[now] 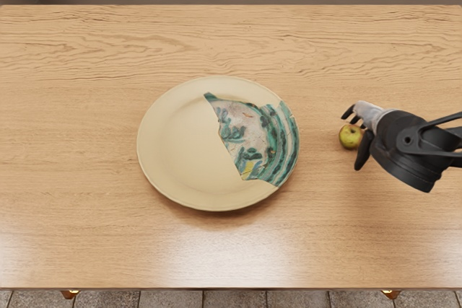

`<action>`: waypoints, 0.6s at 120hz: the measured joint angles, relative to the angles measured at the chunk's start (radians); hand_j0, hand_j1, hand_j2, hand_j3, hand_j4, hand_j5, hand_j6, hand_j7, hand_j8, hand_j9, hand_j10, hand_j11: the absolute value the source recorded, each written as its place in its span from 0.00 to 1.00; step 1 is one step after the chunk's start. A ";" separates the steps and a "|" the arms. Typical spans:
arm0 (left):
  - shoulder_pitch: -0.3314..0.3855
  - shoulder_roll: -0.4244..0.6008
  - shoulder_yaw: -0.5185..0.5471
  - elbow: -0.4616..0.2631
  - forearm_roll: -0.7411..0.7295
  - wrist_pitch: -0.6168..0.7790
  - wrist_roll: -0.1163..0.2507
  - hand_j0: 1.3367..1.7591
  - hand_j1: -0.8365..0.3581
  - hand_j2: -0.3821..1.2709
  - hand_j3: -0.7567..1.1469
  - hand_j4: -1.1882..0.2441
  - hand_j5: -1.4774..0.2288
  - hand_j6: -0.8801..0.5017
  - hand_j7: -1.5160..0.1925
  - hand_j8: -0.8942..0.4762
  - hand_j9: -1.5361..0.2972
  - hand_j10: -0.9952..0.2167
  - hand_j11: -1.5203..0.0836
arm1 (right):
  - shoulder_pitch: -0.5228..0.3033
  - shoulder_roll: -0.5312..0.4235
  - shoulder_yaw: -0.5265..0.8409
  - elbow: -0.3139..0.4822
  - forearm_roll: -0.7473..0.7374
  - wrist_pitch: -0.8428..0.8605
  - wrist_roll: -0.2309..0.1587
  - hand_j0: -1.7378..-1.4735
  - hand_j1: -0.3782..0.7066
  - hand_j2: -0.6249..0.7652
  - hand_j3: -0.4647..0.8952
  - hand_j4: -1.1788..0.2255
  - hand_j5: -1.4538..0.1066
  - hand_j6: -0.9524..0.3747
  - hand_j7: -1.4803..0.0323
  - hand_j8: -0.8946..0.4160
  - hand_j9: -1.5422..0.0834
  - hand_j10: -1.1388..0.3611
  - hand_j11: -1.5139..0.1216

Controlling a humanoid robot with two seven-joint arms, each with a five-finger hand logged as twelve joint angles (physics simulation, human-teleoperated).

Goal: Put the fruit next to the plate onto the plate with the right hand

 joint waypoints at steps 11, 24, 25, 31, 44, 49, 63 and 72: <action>0.000 0.000 0.000 0.000 0.000 0.000 0.000 0.76 0.75 0.26 0.40 0.66 0.68 0.46 0.70 0.47 0.67 0.62 0.75 | -0.005 -0.003 0.002 -0.002 -0.007 0.001 0.000 0.30 0.35 0.41 0.34 0.62 0.69 0.55 0.72 0.47 0.71 0.55 0.69; 0.000 0.000 0.000 0.000 0.000 0.000 0.000 0.76 0.75 0.26 0.40 0.66 0.68 0.46 0.70 0.47 0.67 0.62 0.75 | -0.007 -0.004 0.004 -0.005 -0.010 0.001 0.000 0.30 0.38 0.41 0.34 0.60 0.67 0.56 0.70 0.47 0.69 0.53 0.67; 0.000 0.000 0.000 0.000 0.000 0.000 0.000 0.76 0.75 0.26 0.40 0.66 0.68 0.46 0.70 0.47 0.67 0.62 0.75 | -0.007 -0.004 0.004 -0.005 -0.011 0.001 0.000 0.31 0.39 0.41 0.34 0.60 0.66 0.56 0.70 0.47 0.69 0.53 0.67; 0.000 0.000 0.000 0.000 0.000 0.000 0.000 0.76 0.75 0.26 0.40 0.66 0.68 0.46 0.70 0.47 0.67 0.62 0.75 | -0.008 -0.003 0.005 -0.007 -0.011 0.001 0.000 0.31 0.40 0.41 0.34 0.59 0.66 0.55 0.69 0.46 0.68 0.52 0.66; 0.000 0.000 0.000 0.000 0.000 0.000 0.000 0.76 0.75 0.26 0.40 0.66 0.68 0.46 0.70 0.47 0.67 0.62 0.75 | -0.008 -0.001 0.005 -0.010 -0.010 0.000 0.000 0.31 0.41 0.41 0.34 0.58 0.65 0.55 0.68 0.46 0.67 0.51 0.65; 0.000 0.000 0.000 0.000 0.000 0.000 0.000 0.76 0.75 0.26 0.40 0.66 0.68 0.46 0.70 0.47 0.67 0.62 0.75 | -0.008 -0.001 0.005 -0.010 -0.010 0.000 0.000 0.31 0.41 0.41 0.34 0.57 0.65 0.55 0.67 0.46 0.67 0.51 0.65; 0.000 0.000 0.000 0.000 0.000 0.000 0.000 0.76 0.75 0.26 0.40 0.66 0.68 0.46 0.70 0.47 0.67 0.62 0.75 | -0.001 -0.003 0.009 -0.012 -0.006 -0.001 0.000 0.30 0.42 0.40 0.34 0.57 0.64 0.51 0.67 0.43 0.66 0.51 0.64; 0.000 0.000 0.000 0.000 0.000 0.000 0.000 0.76 0.75 0.26 0.40 0.66 0.68 0.46 0.70 0.47 0.67 0.62 0.75 | -0.003 -0.004 0.012 -0.032 -0.006 -0.001 0.000 0.30 0.43 0.40 0.34 0.58 0.63 0.49 0.67 0.42 0.66 0.51 0.64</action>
